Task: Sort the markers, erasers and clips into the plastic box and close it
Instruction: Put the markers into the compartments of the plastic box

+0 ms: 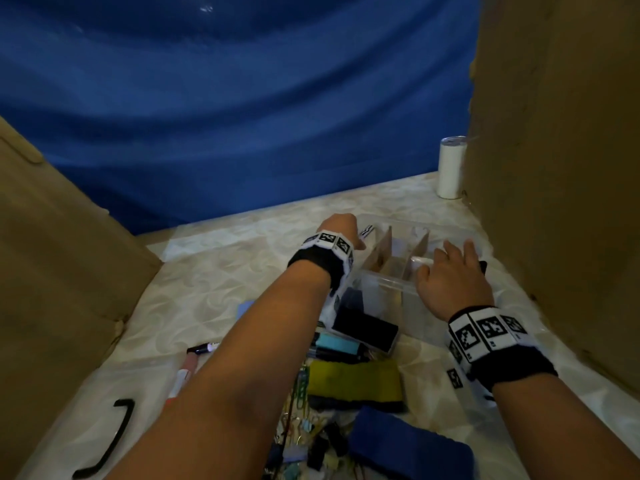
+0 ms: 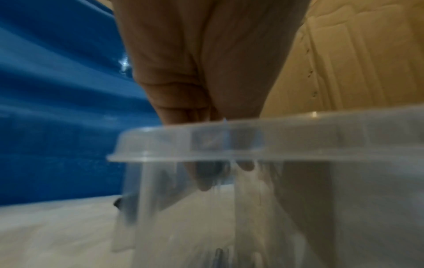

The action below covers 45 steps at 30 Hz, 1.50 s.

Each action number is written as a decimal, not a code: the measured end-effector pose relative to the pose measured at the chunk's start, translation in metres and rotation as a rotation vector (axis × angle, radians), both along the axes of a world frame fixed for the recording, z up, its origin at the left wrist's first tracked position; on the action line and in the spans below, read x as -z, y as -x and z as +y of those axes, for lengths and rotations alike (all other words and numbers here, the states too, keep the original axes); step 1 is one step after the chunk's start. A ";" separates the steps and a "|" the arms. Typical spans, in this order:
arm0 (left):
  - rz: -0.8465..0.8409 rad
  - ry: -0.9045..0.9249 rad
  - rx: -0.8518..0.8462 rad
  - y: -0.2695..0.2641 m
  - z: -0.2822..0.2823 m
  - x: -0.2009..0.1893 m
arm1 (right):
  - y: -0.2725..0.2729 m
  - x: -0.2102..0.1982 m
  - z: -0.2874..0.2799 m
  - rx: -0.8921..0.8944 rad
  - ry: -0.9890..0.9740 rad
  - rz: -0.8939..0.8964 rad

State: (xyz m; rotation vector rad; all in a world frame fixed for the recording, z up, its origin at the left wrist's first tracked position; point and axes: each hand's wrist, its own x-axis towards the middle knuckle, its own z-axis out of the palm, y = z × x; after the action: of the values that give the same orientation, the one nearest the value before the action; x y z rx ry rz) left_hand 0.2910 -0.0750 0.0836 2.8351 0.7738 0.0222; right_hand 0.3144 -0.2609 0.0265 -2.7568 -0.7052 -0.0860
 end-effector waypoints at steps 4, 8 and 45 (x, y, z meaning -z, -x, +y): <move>-0.023 0.012 0.035 0.002 0.001 -0.003 | -0.001 0.002 -0.001 -0.011 0.001 0.008; -0.194 -0.015 0.088 0.047 0.015 -0.022 | -0.002 0.005 0.000 -0.017 -0.035 -0.002; 0.065 -0.171 -0.156 0.217 0.106 0.085 | 0.118 0.011 0.072 -0.685 -0.179 0.423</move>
State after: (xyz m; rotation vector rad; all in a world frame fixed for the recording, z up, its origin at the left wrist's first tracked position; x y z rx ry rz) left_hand 0.0739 0.0310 -0.0010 2.9395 1.0540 0.0203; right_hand 0.1960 -0.1889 0.0158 -2.1185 -1.3700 0.5293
